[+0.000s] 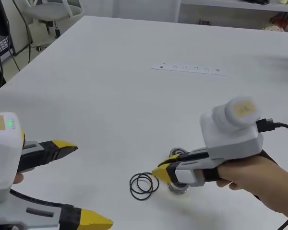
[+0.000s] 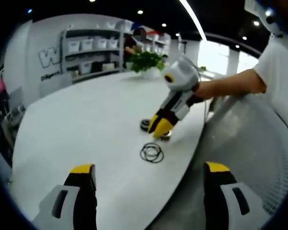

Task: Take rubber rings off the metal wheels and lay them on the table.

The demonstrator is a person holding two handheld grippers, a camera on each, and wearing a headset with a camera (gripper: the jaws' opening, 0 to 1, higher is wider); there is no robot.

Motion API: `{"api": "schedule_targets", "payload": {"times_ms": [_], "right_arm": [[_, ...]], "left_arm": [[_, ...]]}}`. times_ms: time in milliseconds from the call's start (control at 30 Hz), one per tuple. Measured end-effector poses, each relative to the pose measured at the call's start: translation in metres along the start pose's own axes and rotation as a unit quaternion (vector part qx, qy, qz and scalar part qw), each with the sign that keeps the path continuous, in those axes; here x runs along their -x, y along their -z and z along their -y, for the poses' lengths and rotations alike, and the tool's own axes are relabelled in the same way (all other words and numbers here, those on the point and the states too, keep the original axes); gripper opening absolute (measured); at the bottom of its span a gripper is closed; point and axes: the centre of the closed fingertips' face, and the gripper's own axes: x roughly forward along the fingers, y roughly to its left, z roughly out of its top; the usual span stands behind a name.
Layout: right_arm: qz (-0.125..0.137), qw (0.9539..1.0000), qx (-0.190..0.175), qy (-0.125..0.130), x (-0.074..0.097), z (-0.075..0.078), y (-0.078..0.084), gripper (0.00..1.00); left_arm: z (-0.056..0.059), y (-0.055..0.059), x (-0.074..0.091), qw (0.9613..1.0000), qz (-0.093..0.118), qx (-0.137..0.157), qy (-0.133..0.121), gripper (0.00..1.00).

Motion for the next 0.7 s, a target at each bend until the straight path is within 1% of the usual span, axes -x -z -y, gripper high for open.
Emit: {"api": "schedule_targets", "payload": {"times_ms": [67,133,200,300,367,500,567,600,667,700], "right_arm": [[0.006,1.0,0.0,0.002,0.003,0.002,-0.003,0.12],[0.012,0.9998,0.009,0.013,0.006,0.007,-0.007,0.13],[0.02,0.9996,0.013,0.018,0.01,0.01,-0.011,0.13],[0.036,0.9989,0.008,0.029,0.017,0.018,-0.018,0.14],[0.046,0.9982,0.003,0.039,0.021,0.024,-0.021,0.14],[0.061,0.9967,-0.008,0.053,0.029,0.036,-0.026,0.15],[0.068,0.9957,-0.016,0.06,0.033,0.042,-0.027,0.15],[0.072,0.9951,-0.021,0.065,0.036,0.047,-0.027,0.15],[0.076,0.9941,-0.028,0.072,0.04,0.052,-0.027,0.16],[0.077,0.9937,-0.032,0.075,0.041,0.054,-0.026,0.16]], "left_arm": [[0.0,0.0,0.0,1.0,-0.002,-0.002,0.001,0.94],[0.0,0.0,0.0,1.0,-0.003,-0.003,0.001,0.94],[-0.001,-0.001,0.001,1.0,-0.003,-0.005,0.001,0.94],[-0.003,-0.002,0.002,1.0,-0.004,-0.007,0.0,0.93],[-0.005,-0.006,0.004,0.9999,-0.002,-0.01,-0.001,0.93],[-0.009,-0.021,0.007,0.9997,0.011,-0.022,-0.003,0.93],[-0.013,-0.031,0.009,0.9994,0.016,-0.032,-0.005,0.93],[-0.014,-0.038,0.01,0.999,0.021,-0.038,-0.006,0.93],[-0.016,-0.049,0.01,0.9986,0.029,-0.044,-0.007,0.92],[-0.017,-0.059,0.01,0.9982,0.037,-0.047,-0.006,0.91]]}}
